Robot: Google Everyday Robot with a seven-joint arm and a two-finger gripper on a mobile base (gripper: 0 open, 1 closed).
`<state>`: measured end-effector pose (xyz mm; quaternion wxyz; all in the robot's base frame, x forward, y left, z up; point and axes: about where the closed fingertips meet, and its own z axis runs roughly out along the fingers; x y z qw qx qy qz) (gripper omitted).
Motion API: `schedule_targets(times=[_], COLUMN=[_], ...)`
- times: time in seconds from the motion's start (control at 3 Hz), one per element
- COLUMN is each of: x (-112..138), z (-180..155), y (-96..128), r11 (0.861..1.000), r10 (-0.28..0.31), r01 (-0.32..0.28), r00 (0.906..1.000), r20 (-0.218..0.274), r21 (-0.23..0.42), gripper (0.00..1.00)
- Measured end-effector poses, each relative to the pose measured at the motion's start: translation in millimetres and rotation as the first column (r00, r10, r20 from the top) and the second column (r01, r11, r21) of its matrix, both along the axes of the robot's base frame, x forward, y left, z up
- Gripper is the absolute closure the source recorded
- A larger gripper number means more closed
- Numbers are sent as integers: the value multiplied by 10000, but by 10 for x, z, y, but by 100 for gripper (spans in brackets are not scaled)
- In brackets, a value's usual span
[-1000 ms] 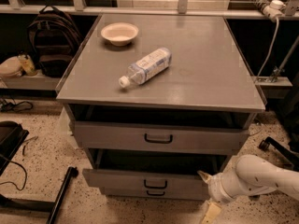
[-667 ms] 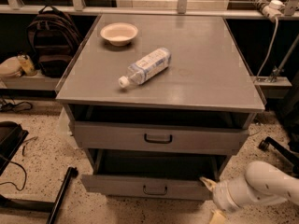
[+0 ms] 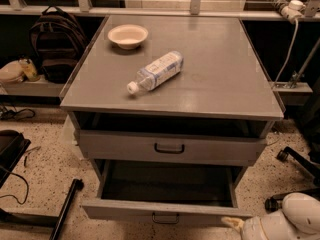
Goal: Open middle drawer
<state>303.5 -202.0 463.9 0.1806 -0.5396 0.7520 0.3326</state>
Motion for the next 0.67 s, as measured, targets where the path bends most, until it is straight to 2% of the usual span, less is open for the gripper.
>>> schedule_targets(times=[0.33, 0.67], x=[-256, -274], z=[169, 179], y=[-53, -47], r11=[9999, 9998], r10=[136, 188], r01=[-135, -184], r00=[9961, 9955], r20=[-876, -930], r21=[17, 54], gripper=[0, 0])
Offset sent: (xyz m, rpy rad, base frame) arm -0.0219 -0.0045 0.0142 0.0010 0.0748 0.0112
